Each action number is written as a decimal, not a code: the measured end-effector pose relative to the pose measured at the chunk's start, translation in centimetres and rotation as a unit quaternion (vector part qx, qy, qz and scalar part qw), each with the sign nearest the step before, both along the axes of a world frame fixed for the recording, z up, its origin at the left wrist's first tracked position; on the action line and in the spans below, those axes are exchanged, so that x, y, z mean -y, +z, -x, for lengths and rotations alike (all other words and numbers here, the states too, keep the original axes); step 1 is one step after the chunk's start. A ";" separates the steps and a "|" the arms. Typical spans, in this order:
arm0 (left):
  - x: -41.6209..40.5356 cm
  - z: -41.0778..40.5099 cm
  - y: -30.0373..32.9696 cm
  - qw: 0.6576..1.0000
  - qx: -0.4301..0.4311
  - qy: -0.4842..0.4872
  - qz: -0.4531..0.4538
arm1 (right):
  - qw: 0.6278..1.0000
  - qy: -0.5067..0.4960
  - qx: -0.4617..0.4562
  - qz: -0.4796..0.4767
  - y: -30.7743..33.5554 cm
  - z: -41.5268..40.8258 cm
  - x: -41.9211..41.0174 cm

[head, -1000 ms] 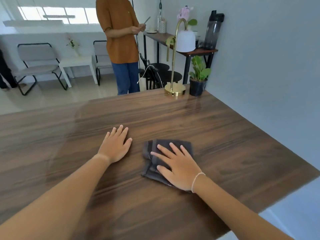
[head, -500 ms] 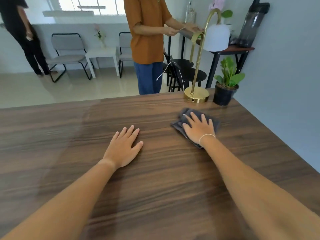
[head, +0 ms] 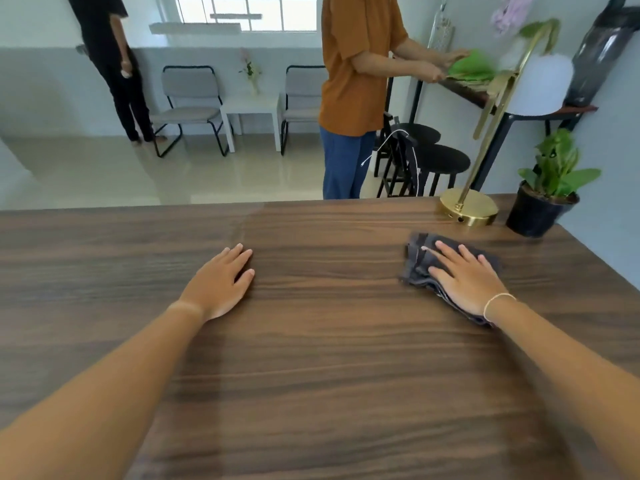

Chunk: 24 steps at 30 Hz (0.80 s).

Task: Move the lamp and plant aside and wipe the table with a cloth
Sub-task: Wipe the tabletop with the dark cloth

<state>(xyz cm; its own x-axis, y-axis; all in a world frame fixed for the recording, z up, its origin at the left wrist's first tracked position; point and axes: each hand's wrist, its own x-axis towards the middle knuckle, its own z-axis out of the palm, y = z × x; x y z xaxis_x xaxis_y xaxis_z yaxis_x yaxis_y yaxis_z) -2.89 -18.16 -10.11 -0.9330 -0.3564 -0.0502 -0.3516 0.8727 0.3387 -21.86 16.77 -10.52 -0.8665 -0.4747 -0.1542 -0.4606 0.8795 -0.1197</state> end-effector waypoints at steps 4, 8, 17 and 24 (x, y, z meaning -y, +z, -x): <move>3.1 0.2 -0.5 1.000 -0.009 -0.017 0.020 | 0.998 -0.065 0.001 0.020 -0.1 4.4 9.7; 5.3 1.4 -0.9 0.999 -0.011 -0.034 0.023 | 0.998 0.061 0.001 0.032 -0.3 0.7 20.4; 8.0 2.5 -1.4 0.999 -0.013 -0.027 0.038 | 0.988 0.148 0.011 0.049 -0.1 0.8 19.9; 8.4 2.7 -1.7 0.999 -0.017 -0.026 0.032 | 0.996 0.080 -0.016 0.036 -0.4 2.6 32.0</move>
